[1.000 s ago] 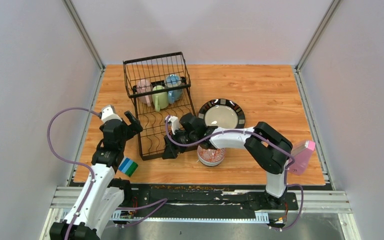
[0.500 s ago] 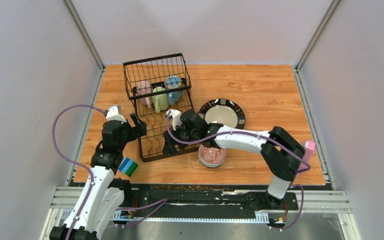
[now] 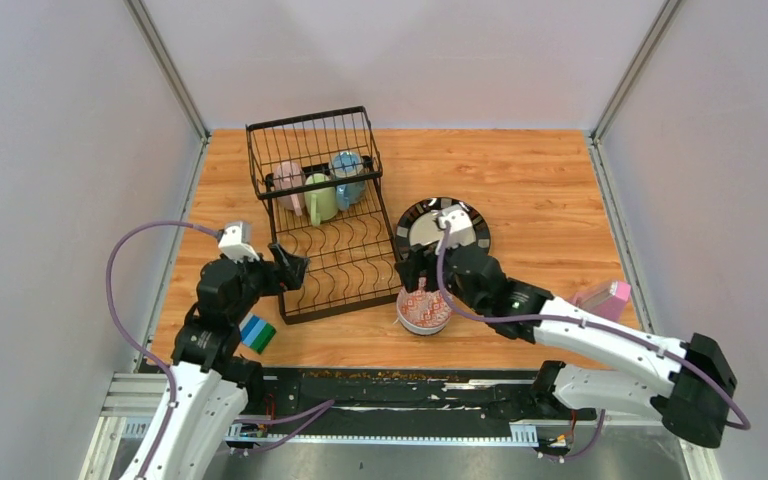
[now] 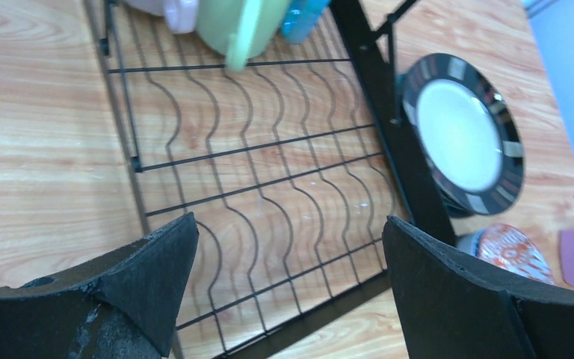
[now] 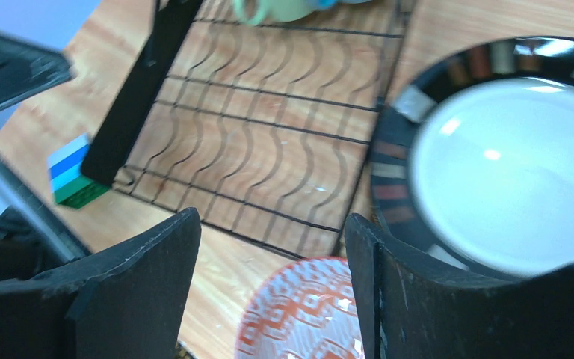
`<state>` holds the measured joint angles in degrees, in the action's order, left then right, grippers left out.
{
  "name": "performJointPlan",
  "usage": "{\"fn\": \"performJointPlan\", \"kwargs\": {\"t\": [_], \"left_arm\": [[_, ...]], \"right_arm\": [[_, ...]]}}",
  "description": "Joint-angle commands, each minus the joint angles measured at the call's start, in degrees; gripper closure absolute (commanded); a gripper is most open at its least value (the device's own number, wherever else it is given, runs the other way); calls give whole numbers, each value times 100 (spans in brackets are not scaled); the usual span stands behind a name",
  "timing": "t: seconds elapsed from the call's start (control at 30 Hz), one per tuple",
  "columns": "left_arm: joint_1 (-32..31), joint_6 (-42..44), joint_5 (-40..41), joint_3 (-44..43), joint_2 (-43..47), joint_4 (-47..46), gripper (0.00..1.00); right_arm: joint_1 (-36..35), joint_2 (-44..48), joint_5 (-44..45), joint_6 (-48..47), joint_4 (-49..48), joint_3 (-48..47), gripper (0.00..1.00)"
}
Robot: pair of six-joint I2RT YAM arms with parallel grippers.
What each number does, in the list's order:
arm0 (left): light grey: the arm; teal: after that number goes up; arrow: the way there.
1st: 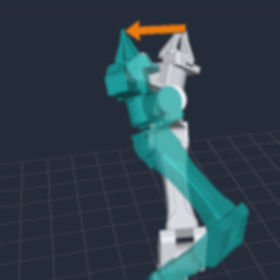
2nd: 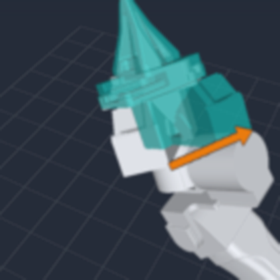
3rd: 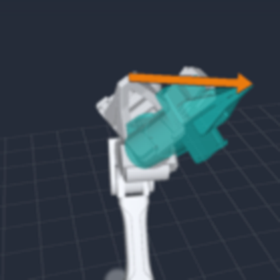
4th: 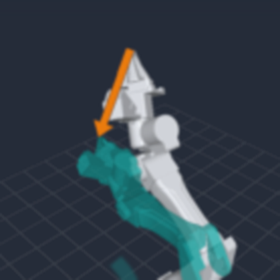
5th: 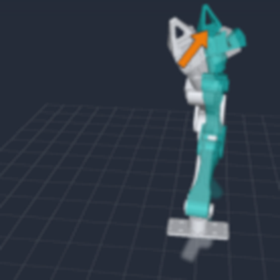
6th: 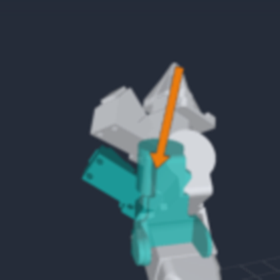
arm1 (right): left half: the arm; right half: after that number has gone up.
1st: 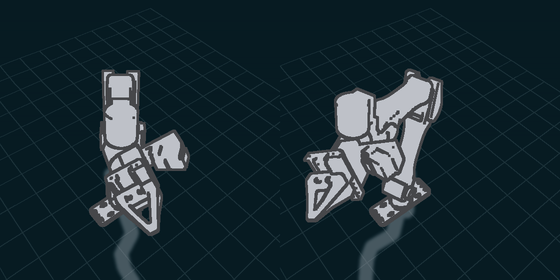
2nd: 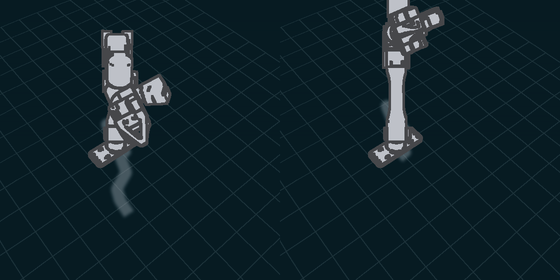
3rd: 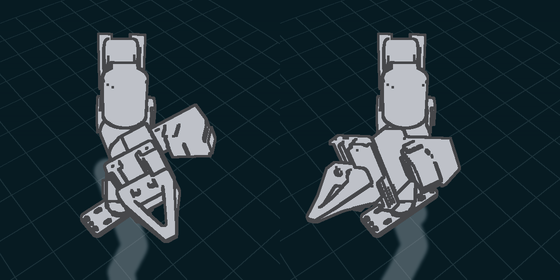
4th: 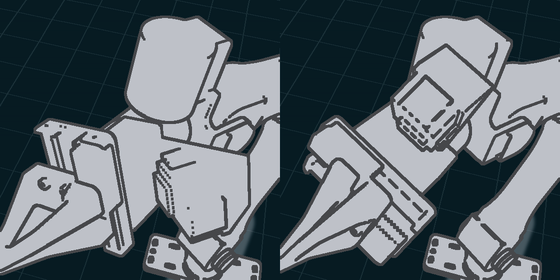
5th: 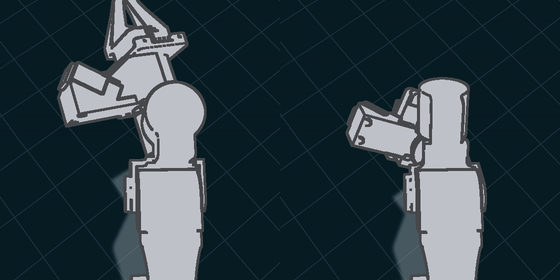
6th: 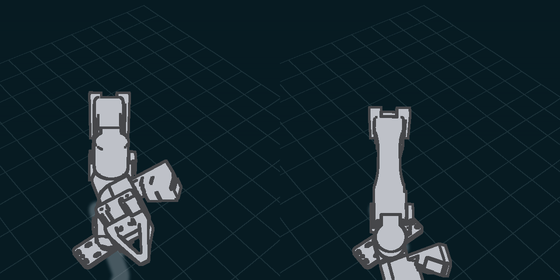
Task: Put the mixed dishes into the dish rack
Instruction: Pick up the bowl from the center of the board.
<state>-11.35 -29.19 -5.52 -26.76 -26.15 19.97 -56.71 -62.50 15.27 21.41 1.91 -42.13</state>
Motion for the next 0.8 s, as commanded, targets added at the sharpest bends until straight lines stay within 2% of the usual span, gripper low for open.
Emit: {"fn": "performJointPlan", "kwargs": {"t": [0.0, 0.13, 0.33, 0.43, 0.53, 0.77], "left_arm": [[-423, -223, 92, 2, 293, -37, 0], [-730, -246, 83, -111, 52, -174, 0], [-1347, -238, 346, -286, -444, -435, 0], [-1704, -165, 689, -351, -756, -527, 0], [-2054, -85, 1029, -348, -1013, -688, 0], [-2198, 9, 860, -317, -1136, -780, 0]], "right_arm": [[83, 647, 1337, 523, 391, 283, 28], [204, 966, 1393, 1202, 1190, 377, 25], [368, 1152, 433, 1932, 1832, 529, 30], [383, 1040, -22, 2045, 1839, 611, 34], [387, 784, -108, 2048, 1848, 596, 39], [384, 326, 115, 2031, 2225, 258, 48]]}}
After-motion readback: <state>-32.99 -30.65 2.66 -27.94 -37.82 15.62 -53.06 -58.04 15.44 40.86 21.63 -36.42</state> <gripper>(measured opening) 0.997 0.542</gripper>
